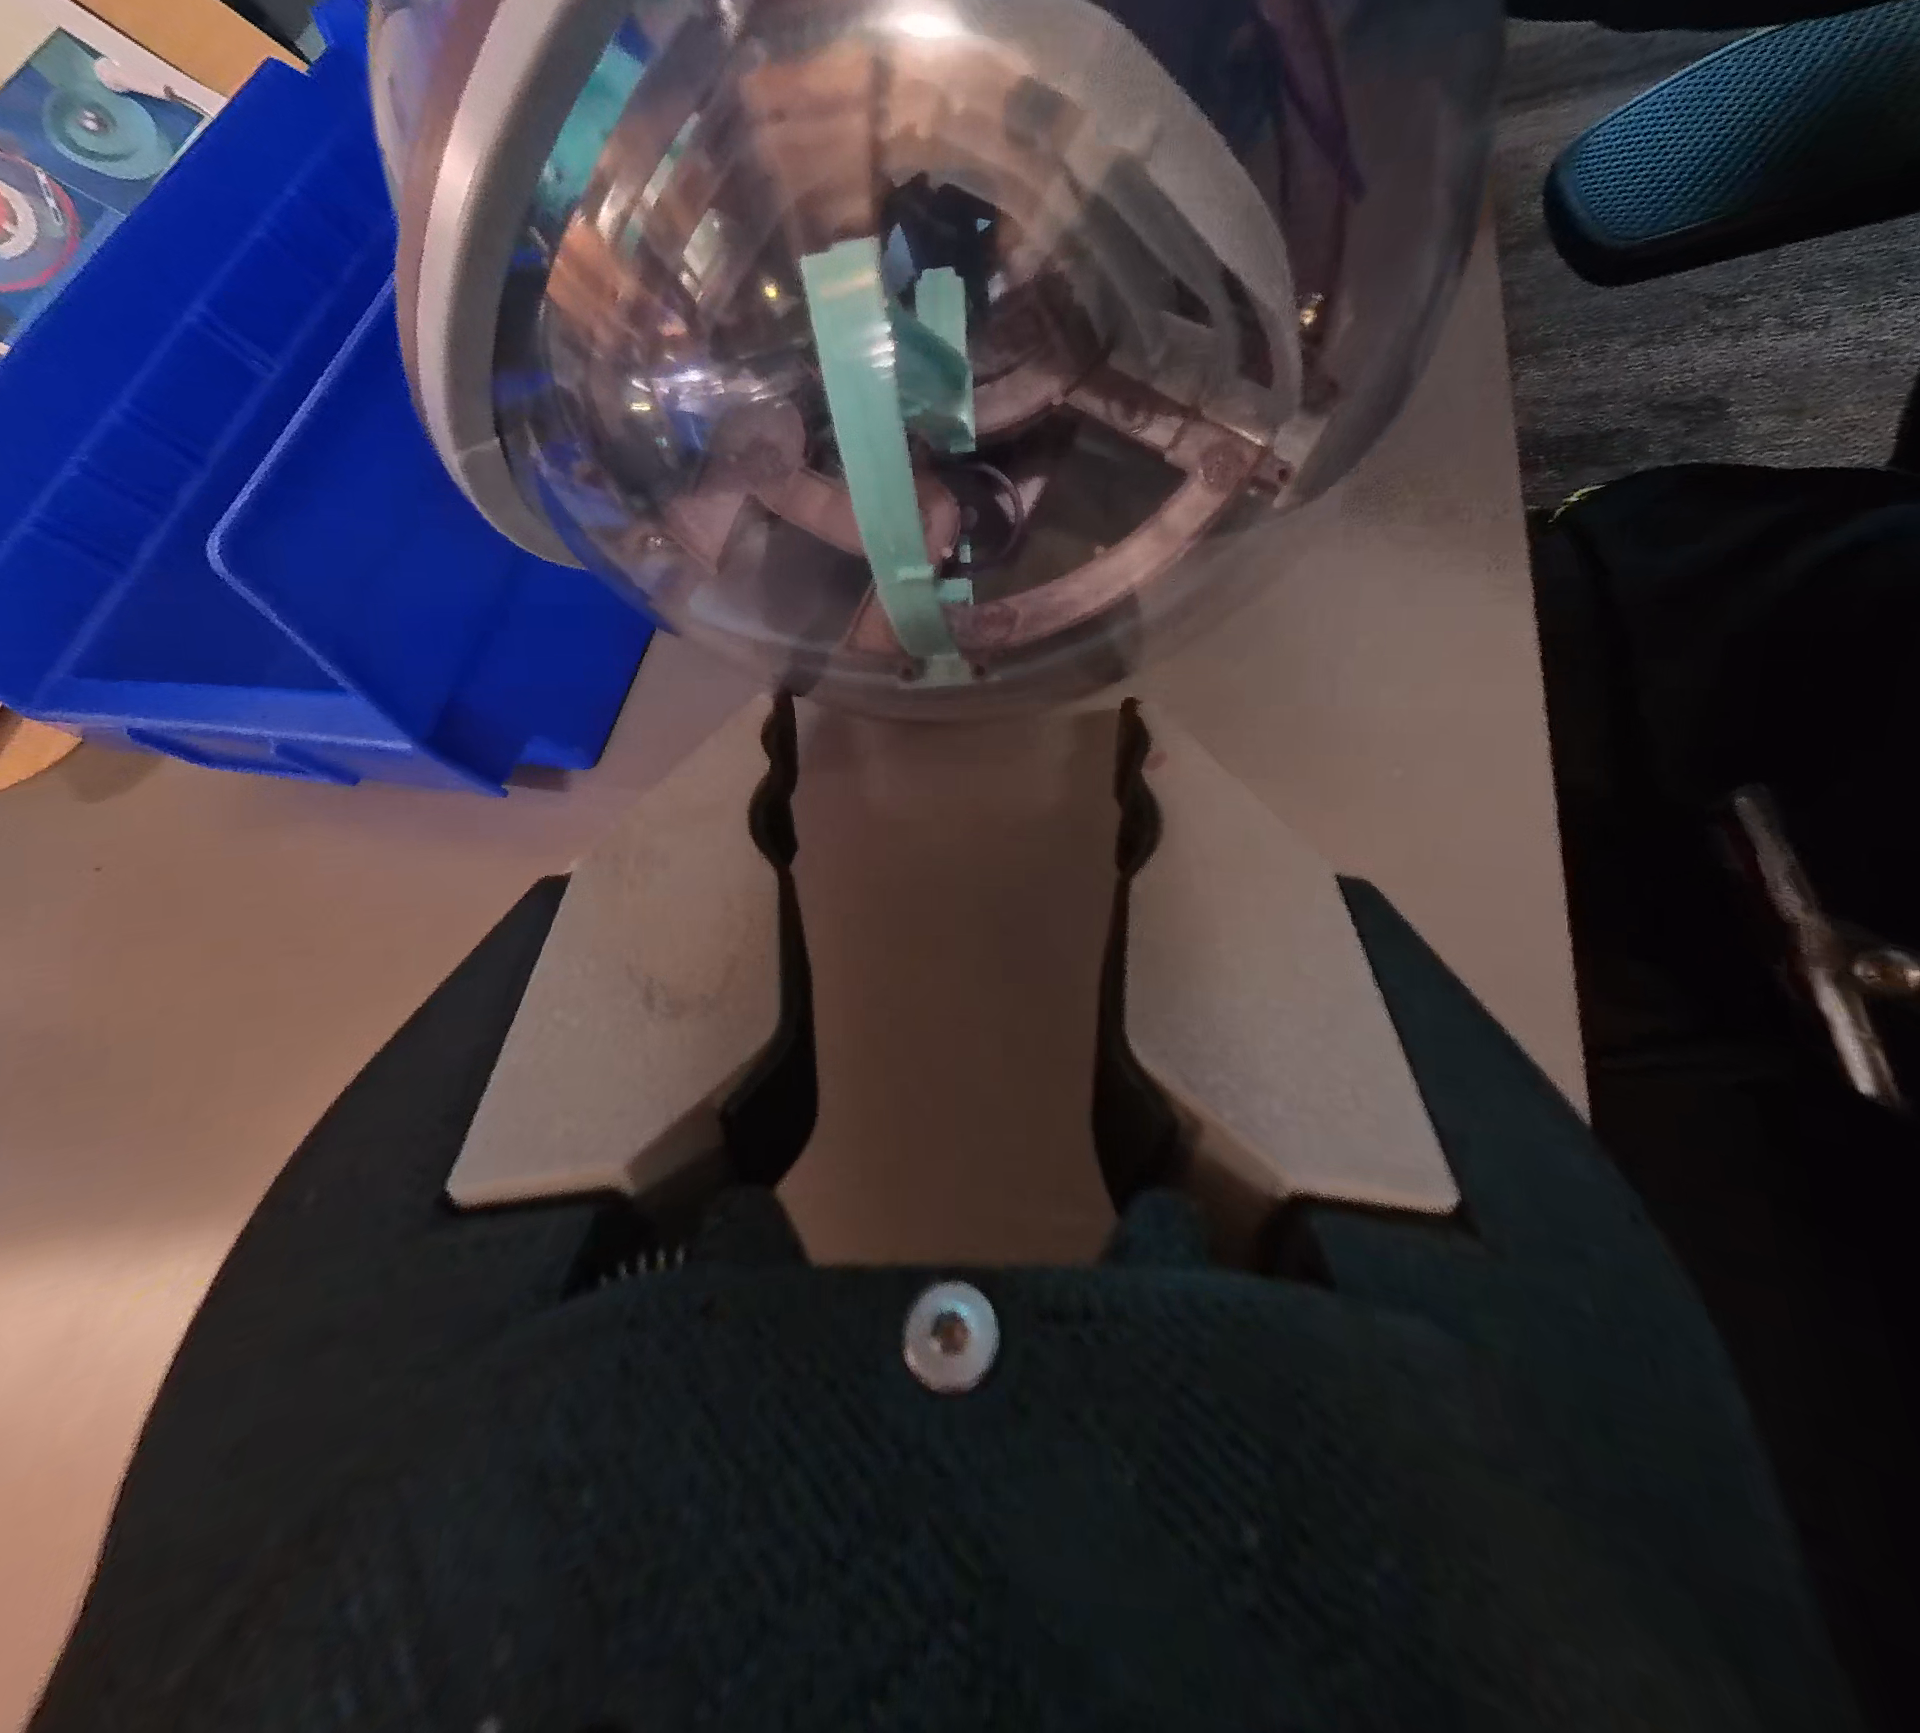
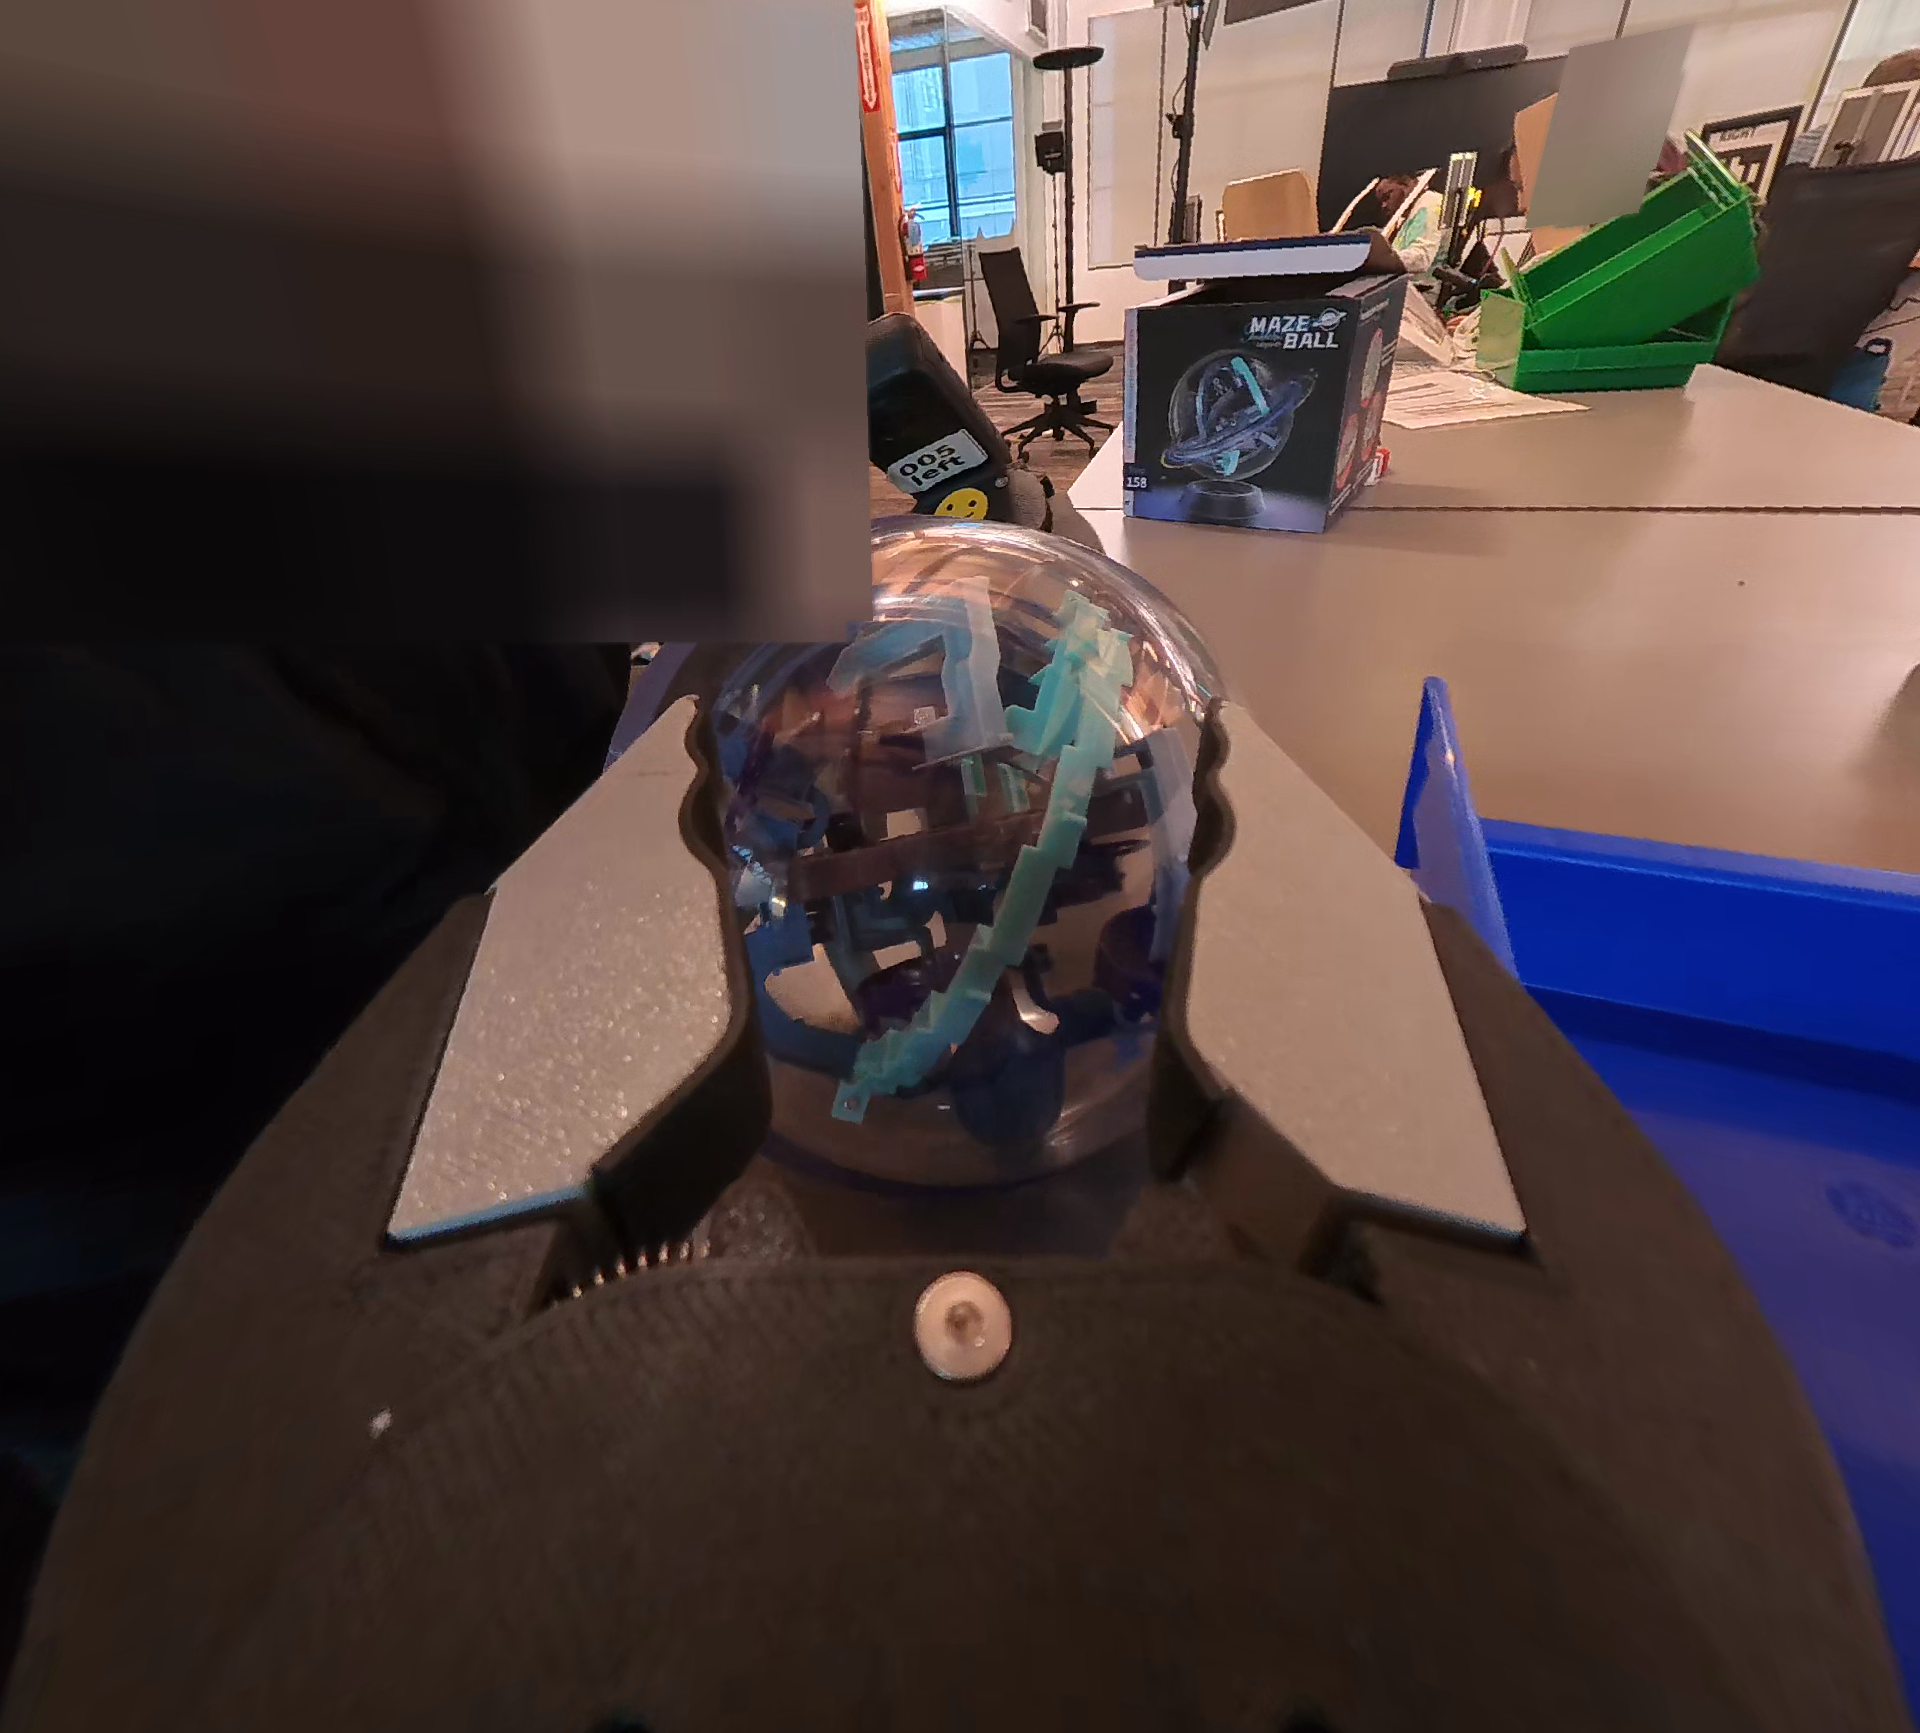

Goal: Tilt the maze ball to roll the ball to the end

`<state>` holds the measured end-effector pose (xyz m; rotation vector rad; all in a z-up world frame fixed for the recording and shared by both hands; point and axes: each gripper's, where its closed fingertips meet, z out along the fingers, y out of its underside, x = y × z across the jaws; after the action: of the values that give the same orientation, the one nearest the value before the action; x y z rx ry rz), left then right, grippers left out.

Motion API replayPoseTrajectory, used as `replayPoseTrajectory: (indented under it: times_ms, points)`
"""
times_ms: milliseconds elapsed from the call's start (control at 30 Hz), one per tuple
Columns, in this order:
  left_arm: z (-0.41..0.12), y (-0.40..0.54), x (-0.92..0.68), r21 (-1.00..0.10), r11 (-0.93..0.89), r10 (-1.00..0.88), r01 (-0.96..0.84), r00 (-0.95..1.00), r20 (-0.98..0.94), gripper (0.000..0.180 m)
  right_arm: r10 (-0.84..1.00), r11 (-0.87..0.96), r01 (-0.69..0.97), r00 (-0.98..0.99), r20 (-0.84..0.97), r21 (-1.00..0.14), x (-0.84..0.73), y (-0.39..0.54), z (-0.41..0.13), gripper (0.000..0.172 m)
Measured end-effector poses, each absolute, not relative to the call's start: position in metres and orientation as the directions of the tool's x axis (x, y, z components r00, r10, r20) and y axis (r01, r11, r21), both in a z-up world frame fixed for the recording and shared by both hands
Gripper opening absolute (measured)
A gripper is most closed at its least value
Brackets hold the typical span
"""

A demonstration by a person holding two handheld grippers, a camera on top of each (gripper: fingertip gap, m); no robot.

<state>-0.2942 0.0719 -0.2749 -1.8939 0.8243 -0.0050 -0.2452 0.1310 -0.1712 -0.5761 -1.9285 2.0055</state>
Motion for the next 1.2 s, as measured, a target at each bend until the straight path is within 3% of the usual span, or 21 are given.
replayPoseTrajectory:
  times_ms: [1200]
  points:
    - [-0.279, 0.071, -0.291, -0.789, -0.235, -0.56, -0.567, 0.743, -0.367, 0.058, 0.476, 0.089, -0.021, -0.878, 0.061, -0.996, -0.229, 0.116, -0.169, 0.082]
